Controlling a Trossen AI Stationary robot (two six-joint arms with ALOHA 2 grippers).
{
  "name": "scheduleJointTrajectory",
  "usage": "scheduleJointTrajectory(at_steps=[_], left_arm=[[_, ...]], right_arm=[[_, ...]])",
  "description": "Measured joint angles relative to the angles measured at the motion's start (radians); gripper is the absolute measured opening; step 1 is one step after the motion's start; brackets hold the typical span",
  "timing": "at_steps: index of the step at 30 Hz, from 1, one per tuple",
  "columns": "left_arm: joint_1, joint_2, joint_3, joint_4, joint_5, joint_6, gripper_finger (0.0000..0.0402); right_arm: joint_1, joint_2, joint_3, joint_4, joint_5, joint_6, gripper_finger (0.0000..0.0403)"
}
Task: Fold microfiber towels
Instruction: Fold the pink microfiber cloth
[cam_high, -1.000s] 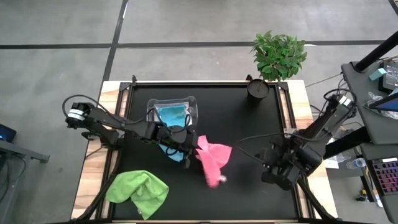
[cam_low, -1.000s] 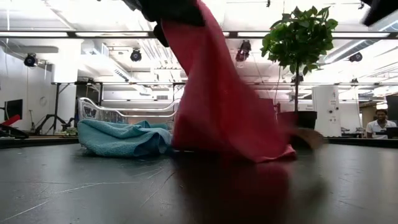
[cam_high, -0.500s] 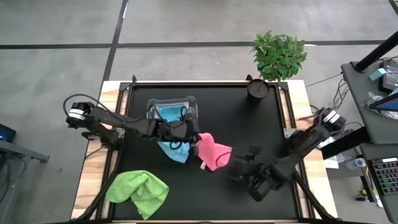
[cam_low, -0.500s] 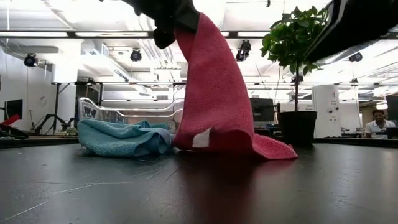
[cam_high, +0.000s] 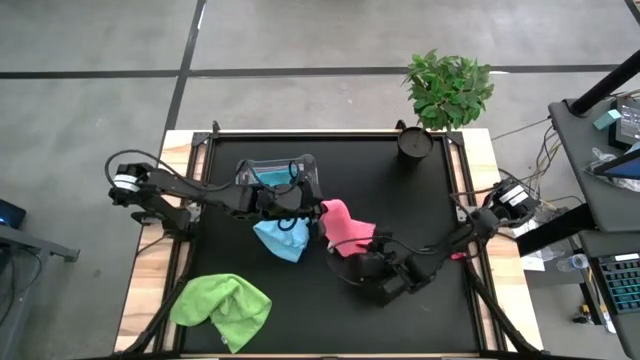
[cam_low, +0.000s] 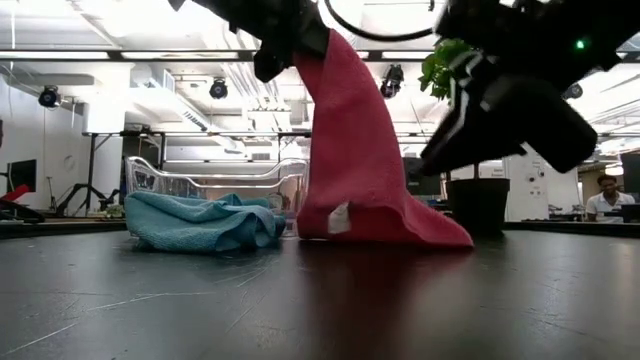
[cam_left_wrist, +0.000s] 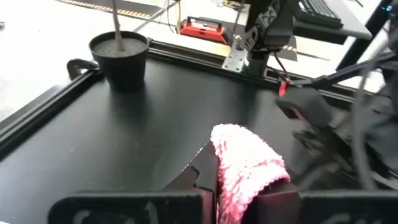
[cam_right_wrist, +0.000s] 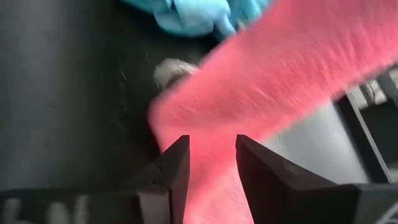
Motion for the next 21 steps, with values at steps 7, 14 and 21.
scheduleJointTrajectory(at_steps=[7,14,21], left_arm=[[0.010,0.029,0.000,0.029,-0.002,-0.005,0.0000],[0.010,0.036,0.000,0.024,0.009,-0.029,0.0000],[0.008,0.036,0.000,-0.068,0.106,-0.037,0.0000]], right_arm=[[-0.097,-0.007,0.000,0.130,0.072,0.091,0.0114],[-0.203,0.012,-0.013,0.131,0.083,0.288,0.0112],[-0.204,-0.015,-0.018,0.119,0.067,0.133,0.0022]])
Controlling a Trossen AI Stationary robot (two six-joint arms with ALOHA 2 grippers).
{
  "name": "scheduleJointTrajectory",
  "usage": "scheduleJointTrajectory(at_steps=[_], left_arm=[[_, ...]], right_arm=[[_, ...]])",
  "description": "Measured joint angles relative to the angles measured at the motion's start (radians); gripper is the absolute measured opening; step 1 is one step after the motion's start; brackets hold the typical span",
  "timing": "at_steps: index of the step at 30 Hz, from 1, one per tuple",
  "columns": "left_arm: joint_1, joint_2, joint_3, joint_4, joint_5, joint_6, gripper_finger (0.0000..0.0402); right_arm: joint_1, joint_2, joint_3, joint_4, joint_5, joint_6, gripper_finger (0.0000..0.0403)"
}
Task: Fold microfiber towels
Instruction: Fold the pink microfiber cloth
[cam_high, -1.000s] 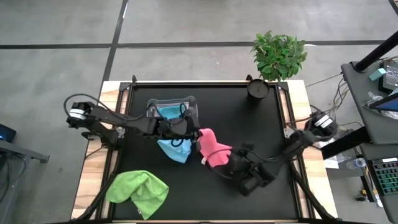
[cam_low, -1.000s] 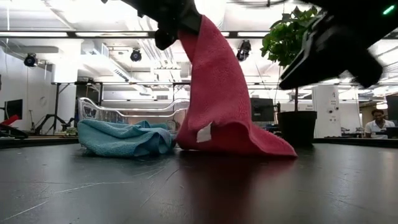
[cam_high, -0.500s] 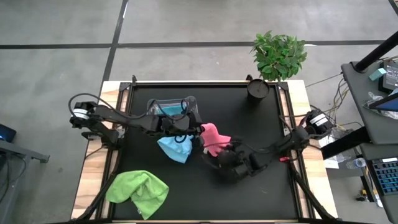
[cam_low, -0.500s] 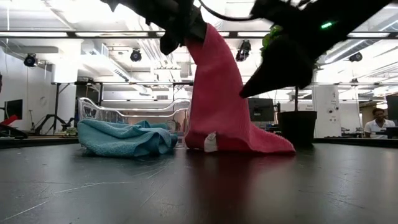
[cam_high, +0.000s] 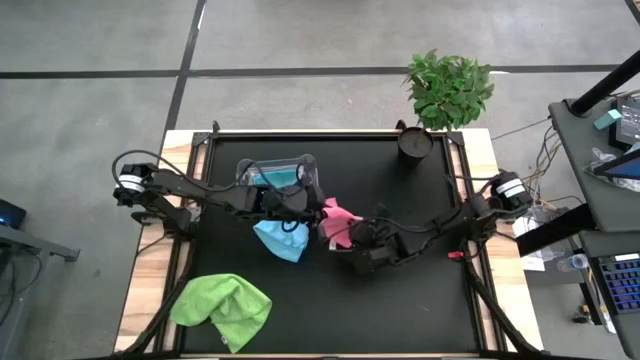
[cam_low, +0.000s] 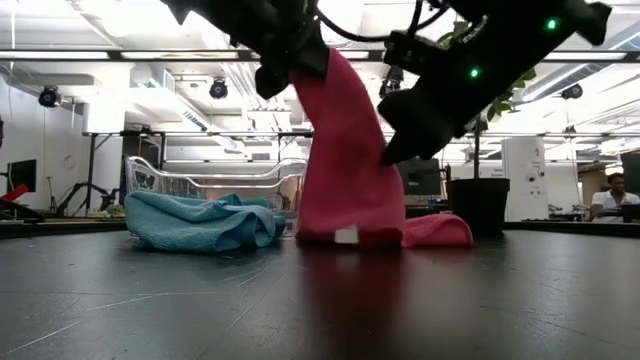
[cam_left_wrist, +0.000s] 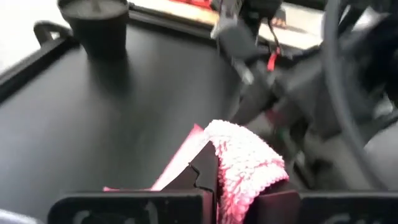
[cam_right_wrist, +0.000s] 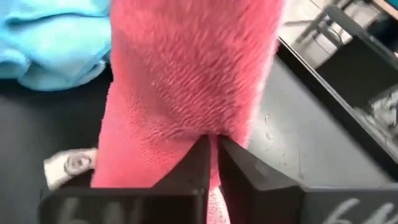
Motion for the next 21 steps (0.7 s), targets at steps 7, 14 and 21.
scheduleJointTrajectory(at_steps=[7,14,21], left_arm=[[-0.009,0.000,-0.001,-0.051,0.230,-0.065,0.0000],[-0.059,0.000,-0.002,0.084,0.479,-0.023,0.0000],[-0.029,0.071,-0.006,0.084,0.025,-0.047,0.0000]], right_arm=[[0.062,-0.124,0.000,-0.141,-0.142,-0.054,0.0008],[0.156,-0.261,-0.040,-0.222,-0.250,-0.038,0.0008],[0.193,-0.325,-0.124,-0.104,-0.195,-0.010,0.0008]])
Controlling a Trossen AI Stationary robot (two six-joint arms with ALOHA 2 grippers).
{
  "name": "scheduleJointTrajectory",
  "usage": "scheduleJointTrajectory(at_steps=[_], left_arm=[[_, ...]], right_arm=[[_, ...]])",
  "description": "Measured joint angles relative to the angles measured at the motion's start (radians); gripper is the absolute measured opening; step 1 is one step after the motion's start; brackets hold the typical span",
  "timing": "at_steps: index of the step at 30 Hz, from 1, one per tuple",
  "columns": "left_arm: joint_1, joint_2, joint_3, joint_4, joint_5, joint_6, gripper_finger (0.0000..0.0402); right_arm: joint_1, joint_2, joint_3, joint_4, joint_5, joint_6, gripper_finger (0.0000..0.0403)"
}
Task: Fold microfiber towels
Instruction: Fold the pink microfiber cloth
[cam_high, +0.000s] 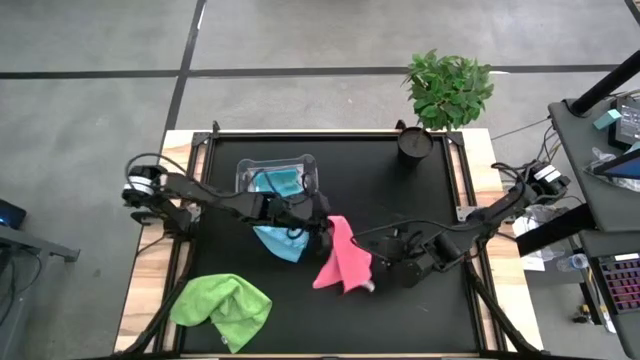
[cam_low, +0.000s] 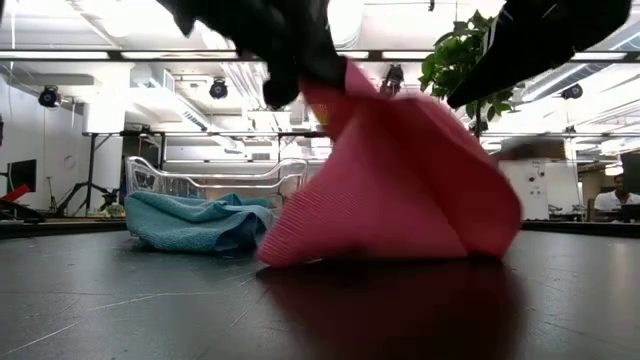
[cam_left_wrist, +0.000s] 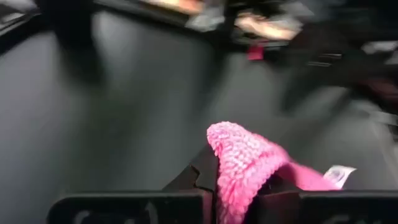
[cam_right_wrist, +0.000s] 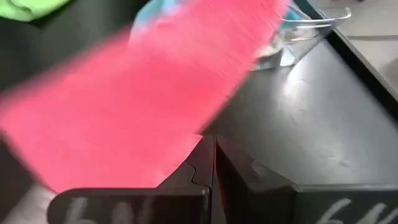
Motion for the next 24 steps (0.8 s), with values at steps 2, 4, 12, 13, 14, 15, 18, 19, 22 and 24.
scheduleJointTrajectory(at_steps=[2,4,12,13,14,15,18,19,22,24], left_arm=[[0.012,0.030,0.000,0.002,-0.030,-0.002,0.0000],[0.025,0.056,0.000,0.005,-0.032,-0.003,0.0000],[0.057,0.126,0.001,0.012,-0.035,-0.030,0.0000],[0.061,0.133,0.001,0.017,-0.035,-0.030,0.0000],[0.062,0.136,0.001,0.019,-0.037,-0.030,0.0000],[0.065,0.137,0.001,0.010,-0.037,-0.030,0.0000],[0.069,0.138,0.000,0.012,-0.042,-0.030,0.0000],[0.069,0.138,0.000,0.010,-0.051,-0.029,0.0000],[0.070,0.138,0.000,0.003,-0.073,-0.028,0.0000],[0.071,0.138,0.000,0.004,-0.080,-0.028,0.0000]], right_arm=[[-0.001,-0.001,-0.041,0.065,-0.004,-0.007,0.0009],[-0.005,0.007,-0.074,0.119,-0.008,-0.009,0.0013],[-0.017,0.071,-0.111,0.185,-0.085,0.066,0.0089],[-0.010,0.089,-0.116,0.212,-0.101,0.043,0.0103],[-0.008,0.110,-0.118,0.232,-0.118,0.016,0.0116],[-0.004,0.134,-0.119,0.270,-0.137,-0.019,0.0128],[-0.004,0.202,-0.119,0.390,-0.177,-0.092,0.0163],[-0.004,0.222,-0.119,0.435,-0.190,-0.111,0.0174],[-0.021,0.267,-0.117,0.502,-0.210,-0.133,0.0199],[-0.040,0.287,-0.117,0.516,-0.219,-0.109,0.0210]])
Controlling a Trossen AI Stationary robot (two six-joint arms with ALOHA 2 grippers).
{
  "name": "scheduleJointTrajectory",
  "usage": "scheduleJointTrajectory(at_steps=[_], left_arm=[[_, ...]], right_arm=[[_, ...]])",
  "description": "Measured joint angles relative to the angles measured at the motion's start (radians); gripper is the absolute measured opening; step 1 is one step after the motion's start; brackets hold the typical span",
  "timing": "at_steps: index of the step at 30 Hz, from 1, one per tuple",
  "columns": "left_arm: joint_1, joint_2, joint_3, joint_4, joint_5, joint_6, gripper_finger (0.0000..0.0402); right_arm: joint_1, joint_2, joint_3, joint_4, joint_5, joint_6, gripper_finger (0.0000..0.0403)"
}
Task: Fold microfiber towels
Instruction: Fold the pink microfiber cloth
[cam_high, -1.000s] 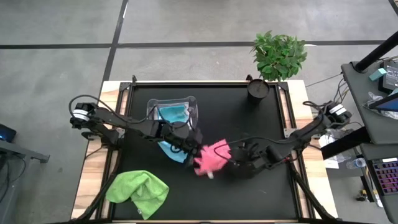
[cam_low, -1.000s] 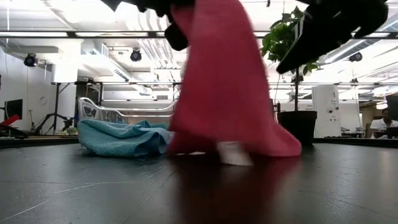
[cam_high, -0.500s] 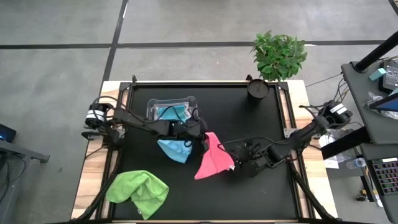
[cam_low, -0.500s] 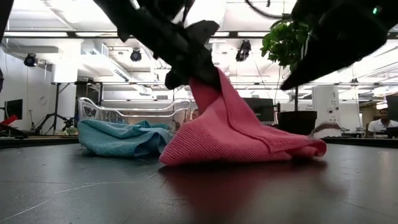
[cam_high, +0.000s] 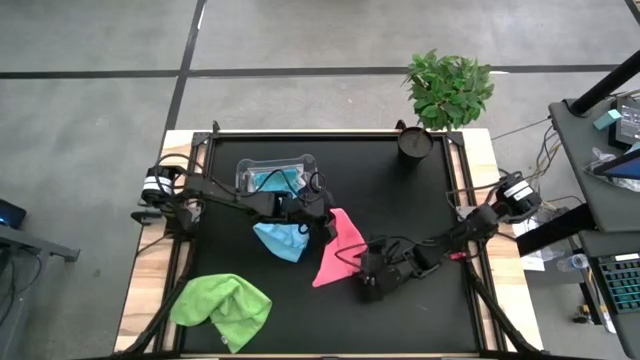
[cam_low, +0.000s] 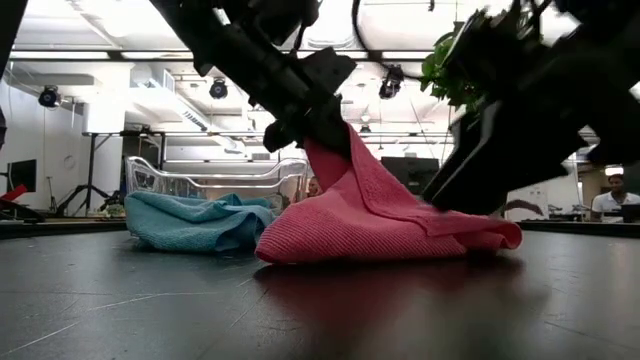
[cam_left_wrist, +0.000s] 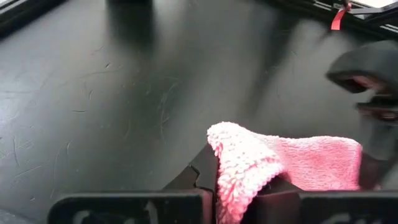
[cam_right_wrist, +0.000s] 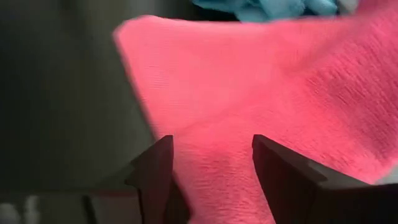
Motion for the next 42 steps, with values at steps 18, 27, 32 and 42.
scheduleJointTrajectory(at_steps=[18,27,32,42], left_arm=[[0.001,0.000,-0.011,0.000,0.000,0.009,0.0000],[0.001,-0.003,-0.011,-0.015,0.024,0.012,0.0000],[0.001,-0.051,-0.012,-0.125,0.059,0.037,0.0000],[0.000,-0.255,-0.012,-0.265,0.199,0.080,0.0000]], right_arm=[[-0.064,0.064,0.000,0.050,-0.107,0.020,0.0092],[-0.071,0.011,-0.001,0.013,-0.126,-0.022,0.0010],[-0.064,-0.127,-0.001,-0.143,-0.120,-0.021,0.0009],[-0.047,-0.467,0.000,-0.360,-0.114,0.098,0.0009]])
